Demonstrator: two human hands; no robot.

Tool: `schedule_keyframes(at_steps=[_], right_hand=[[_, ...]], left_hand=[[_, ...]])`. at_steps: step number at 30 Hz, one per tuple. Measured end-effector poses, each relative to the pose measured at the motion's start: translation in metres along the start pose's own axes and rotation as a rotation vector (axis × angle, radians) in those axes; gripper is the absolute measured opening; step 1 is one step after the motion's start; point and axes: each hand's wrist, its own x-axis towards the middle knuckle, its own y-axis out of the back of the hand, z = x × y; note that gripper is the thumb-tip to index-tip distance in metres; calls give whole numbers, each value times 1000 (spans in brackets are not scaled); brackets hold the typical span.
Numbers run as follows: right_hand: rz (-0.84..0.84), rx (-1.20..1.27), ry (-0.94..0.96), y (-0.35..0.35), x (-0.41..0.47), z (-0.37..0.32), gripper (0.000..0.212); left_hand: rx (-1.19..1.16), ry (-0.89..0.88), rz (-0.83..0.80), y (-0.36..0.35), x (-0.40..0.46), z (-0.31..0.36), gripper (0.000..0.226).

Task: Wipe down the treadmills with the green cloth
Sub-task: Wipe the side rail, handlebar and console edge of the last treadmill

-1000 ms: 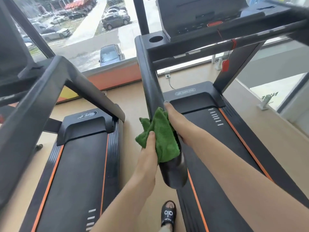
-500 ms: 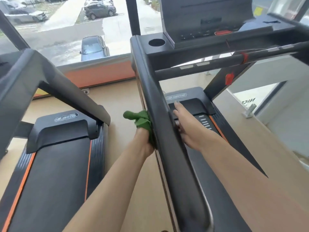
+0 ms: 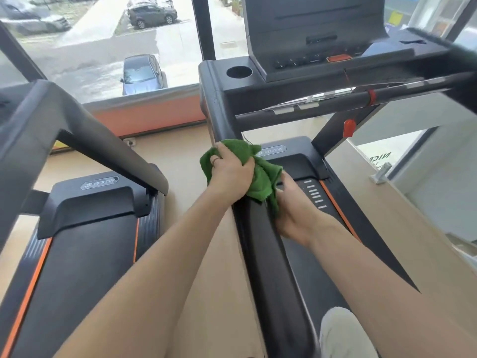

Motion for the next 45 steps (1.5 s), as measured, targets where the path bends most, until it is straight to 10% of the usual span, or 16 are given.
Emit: schedule_keyframes(at_steps=[5,13,20,27,33,39,45], right_hand=[[48,28,-51,11,8,2,76],[-105,146,-237,34,25,-1,95],[-159,-123,-316,42,29,-50,73],[-52,-468,-188,48,23,-136,69],[-74,-1102,461,69,56,-192,45],[-185,-2006,608,52,145,-197,93],[-87,-2074,581,26,181,-195,33]], left_hand=[[-29,132,146,6,31,23,61],[775,-98,-2,-31,-69,-4,73],[991,241,125,-64,-42,25,96],[941,397,203,-54,38,50,86],[686,430,289,-31,88,65,85],[540,448,455,-26,119,67,65],[271,481,368,5,167,54,62]])
